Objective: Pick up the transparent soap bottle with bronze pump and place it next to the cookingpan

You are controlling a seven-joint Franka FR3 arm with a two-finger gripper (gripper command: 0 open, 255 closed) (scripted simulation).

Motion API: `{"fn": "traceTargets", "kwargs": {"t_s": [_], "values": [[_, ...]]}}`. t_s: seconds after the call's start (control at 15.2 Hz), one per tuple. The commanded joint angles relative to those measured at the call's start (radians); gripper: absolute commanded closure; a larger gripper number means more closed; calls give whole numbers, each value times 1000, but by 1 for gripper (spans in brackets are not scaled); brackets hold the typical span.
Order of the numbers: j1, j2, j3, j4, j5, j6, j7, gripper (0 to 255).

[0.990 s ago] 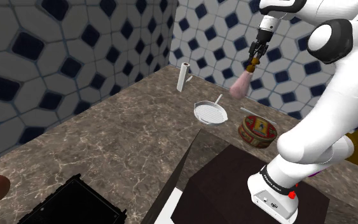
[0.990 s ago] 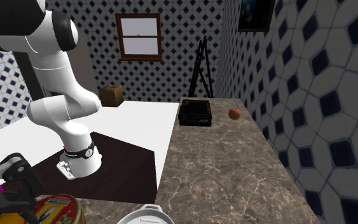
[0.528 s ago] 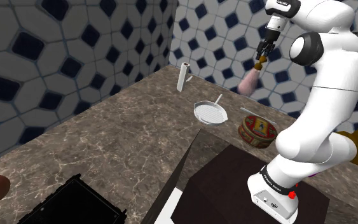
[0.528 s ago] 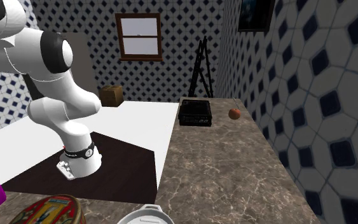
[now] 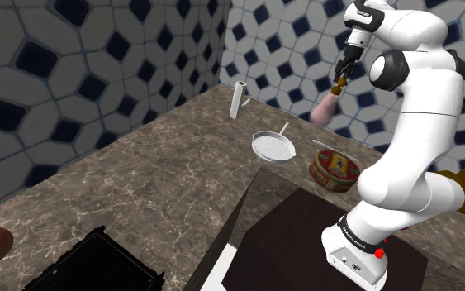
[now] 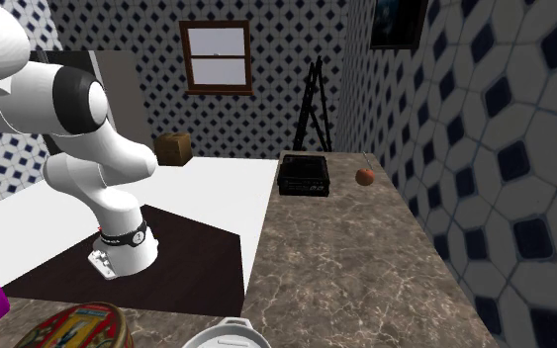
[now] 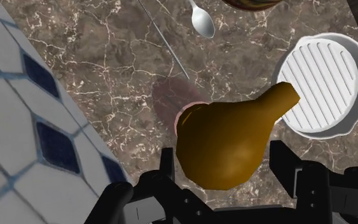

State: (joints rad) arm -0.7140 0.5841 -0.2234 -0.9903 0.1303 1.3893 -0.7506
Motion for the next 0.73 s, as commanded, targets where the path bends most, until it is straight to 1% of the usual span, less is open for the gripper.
{"fn": "traceTargets", "kwargs": {"t_s": [0.0, 0.66], "values": [[6, -15, -1, -50, -2, 37, -1, 255], [22, -41, -1, -229, -6, 188, -6, 255]]}}
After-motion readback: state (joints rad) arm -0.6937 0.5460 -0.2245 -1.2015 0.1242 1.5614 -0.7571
